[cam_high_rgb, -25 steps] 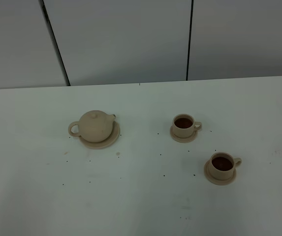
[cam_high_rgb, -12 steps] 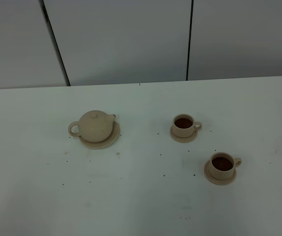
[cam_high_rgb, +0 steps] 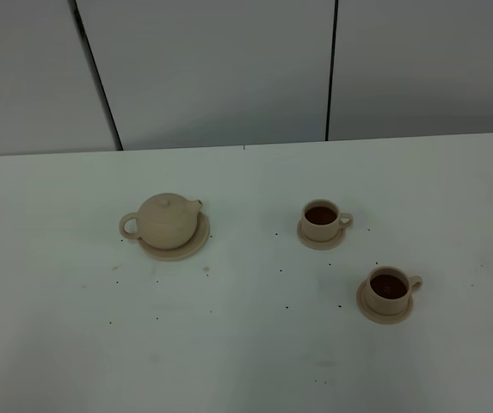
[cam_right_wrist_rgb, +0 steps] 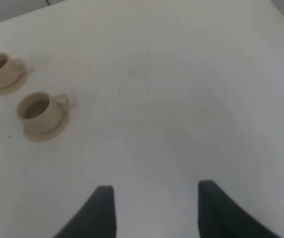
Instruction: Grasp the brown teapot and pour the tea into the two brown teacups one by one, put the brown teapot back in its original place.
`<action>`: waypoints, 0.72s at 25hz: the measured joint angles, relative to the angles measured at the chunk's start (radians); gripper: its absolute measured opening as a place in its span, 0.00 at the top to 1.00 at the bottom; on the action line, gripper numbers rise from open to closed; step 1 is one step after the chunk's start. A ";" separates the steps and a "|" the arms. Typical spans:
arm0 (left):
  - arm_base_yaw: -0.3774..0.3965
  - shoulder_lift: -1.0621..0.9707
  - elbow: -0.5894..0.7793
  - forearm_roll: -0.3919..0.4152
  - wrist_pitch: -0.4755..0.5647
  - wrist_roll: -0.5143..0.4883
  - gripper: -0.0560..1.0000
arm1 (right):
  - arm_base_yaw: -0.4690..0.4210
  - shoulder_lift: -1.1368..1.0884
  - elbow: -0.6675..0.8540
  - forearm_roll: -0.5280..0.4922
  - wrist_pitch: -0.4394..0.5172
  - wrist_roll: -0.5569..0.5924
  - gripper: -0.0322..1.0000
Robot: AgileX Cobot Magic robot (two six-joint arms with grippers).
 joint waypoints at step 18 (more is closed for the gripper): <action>0.000 0.000 0.000 -0.001 0.000 0.000 0.54 | 0.000 0.000 0.000 0.000 0.000 0.000 0.60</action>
